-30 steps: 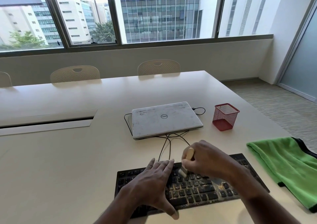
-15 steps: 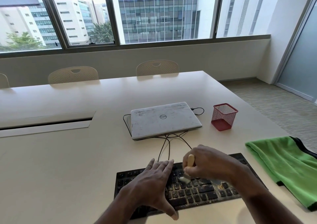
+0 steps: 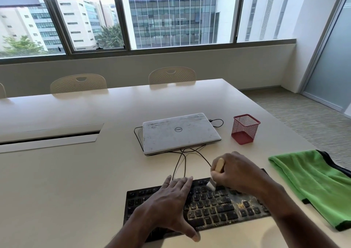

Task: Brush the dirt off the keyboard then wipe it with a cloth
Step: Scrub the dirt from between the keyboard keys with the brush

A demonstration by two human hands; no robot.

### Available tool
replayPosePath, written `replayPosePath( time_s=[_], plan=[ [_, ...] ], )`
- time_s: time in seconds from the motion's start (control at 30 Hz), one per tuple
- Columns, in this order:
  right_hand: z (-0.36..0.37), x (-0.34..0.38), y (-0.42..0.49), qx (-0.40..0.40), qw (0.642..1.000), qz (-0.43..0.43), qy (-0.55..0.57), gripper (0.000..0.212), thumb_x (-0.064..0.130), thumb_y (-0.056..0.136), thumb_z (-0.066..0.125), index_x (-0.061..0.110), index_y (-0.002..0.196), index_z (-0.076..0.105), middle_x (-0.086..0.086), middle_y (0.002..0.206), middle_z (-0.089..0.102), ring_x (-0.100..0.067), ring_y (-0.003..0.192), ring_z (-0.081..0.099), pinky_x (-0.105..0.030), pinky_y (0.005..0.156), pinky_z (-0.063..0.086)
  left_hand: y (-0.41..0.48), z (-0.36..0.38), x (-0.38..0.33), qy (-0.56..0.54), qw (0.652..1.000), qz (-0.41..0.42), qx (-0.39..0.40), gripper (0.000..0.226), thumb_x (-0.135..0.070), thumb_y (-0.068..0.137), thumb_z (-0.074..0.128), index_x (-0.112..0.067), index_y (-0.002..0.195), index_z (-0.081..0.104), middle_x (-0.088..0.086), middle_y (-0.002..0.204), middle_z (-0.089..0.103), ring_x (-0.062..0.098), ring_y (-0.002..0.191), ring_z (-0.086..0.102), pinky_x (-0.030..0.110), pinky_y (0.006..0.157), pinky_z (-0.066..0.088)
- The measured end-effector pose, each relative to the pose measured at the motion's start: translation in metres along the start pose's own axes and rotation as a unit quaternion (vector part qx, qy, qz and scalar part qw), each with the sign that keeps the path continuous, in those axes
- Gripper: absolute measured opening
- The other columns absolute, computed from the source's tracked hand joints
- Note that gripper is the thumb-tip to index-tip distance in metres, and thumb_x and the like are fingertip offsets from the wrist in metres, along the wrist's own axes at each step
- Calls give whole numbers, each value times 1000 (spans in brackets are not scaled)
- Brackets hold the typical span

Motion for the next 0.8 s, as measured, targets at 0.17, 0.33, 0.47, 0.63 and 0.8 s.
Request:
replayPosePath(
  time_s=[0.17,0.33,0.47,0.63,0.8],
  plan=[
    [15,-6,-3,49,998,25,3,17,25,90,67,16,78,75,1,71,72,-10,55,61,-23,58,53,5,-1,-7,5,1000,3,-1,145,-82,69,71,-11,158,-19,6,171,-9,16,155,-11,35,121,-21],
    [8,-5,-4,17,999,20,19,20,26,90,66,24,71,70,7,63,67,-1,48,54,-16,52,46,8,-1,-10,7,1000,3,-2,145,-82,69,71,-11,158,-19,6,171,-8,17,156,-10,34,121,-21],
    [9,-4,-4,24,1000,16,-2,17,29,92,66,25,76,72,8,67,69,-5,55,60,-13,52,46,7,-2,-13,7,1000,-3,3,144,-80,70,72,-11,158,-20,6,170,-10,19,155,-11,34,121,-20],
    [8,4,-8,56,998,-20,24,13,32,92,67,30,80,71,13,65,65,-1,54,59,-14,54,46,8,-2,-13,6,1000,-5,10,144,-80,71,71,-11,157,-21,6,170,-12,20,155,-13,36,122,-19],
    [15,6,-12,106,993,-24,-36,12,29,90,66,26,79,71,6,73,70,-2,56,57,-15,51,46,9,1,-11,7,1000,-6,8,146,-82,69,71,-11,157,-21,6,170,-11,19,155,-13,34,120,-21]
  ],
)
Point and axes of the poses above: each hand's wrist, its own y-axis towards the middle knuckle, its own z-axis out of the palm, x = y × z, the point moved 6 cm from there along y, towards the middle knuckle
